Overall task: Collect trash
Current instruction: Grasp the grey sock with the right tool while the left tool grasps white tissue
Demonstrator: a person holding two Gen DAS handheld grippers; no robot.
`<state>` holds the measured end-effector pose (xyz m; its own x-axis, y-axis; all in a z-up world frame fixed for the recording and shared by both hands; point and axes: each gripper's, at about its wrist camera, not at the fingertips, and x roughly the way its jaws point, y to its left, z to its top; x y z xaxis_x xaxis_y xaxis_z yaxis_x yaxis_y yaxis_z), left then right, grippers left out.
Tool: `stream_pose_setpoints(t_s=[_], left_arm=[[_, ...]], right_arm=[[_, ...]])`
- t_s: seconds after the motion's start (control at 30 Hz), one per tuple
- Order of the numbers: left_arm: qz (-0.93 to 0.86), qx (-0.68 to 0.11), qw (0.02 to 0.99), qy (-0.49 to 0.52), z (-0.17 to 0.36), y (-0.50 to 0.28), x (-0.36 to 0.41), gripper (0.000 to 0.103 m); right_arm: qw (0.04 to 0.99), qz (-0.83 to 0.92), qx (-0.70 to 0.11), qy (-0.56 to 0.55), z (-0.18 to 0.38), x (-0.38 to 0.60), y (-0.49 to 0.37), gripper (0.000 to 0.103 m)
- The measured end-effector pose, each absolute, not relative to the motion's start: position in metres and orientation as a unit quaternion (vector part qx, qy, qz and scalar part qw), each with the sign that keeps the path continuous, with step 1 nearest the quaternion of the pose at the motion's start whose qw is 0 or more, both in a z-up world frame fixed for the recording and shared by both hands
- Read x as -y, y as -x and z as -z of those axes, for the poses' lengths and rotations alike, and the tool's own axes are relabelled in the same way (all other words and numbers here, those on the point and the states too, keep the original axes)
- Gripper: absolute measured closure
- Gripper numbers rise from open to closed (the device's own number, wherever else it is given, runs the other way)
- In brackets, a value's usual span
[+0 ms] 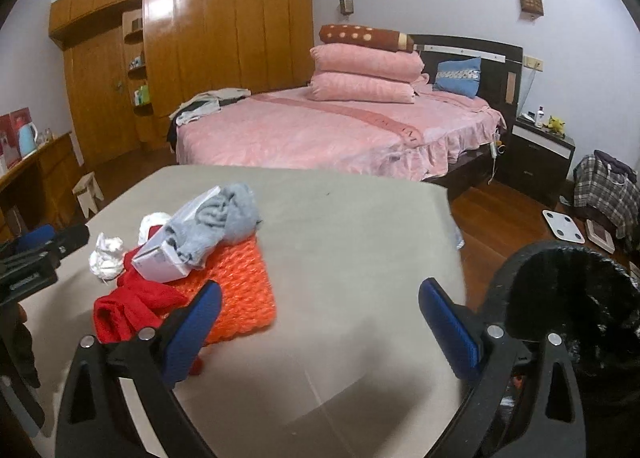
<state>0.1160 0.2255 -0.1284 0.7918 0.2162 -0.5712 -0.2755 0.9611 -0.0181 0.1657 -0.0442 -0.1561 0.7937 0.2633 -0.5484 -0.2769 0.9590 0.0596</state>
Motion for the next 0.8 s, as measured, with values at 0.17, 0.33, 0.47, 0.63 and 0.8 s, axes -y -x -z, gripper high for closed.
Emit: stream_pose_setpoints(t_s=[0.17, 0.33, 0.47, 0.63, 0.8], left_arm=[[-0.145, -0.327, 0.932, 0.050, 0.148, -0.131, -0.246, 0.018], [-0.140, -0.351, 0.924, 0.060, 0.155, -0.146, -0.256, 0.023], [-0.132, -0.398, 0.906, 0.060, 0.169, -0.161, -0.259, 0.052], [-0.116, -0.405, 0.905, 0.061, 0.175, -0.157, -0.261, 0.067], [-0.121, -0.355, 0.924, 0.075, 0.158, -0.148, -0.256, 0.068]], right_arm=[[0.942, -0.149, -0.301, 0.021, 0.167, 0.030, -0.172, 0.006], [0.942, -0.156, -0.296, 0.025, 0.166, 0.022, -0.176, 0.006], [0.944, -0.160, -0.288, 0.028, 0.163, 0.019, -0.174, 0.006], [0.944, -0.165, -0.284, 0.028, 0.162, 0.017, -0.175, 0.006], [0.945, -0.172, -0.278, 0.018, 0.154, 0.016, -0.177, 0.006]])
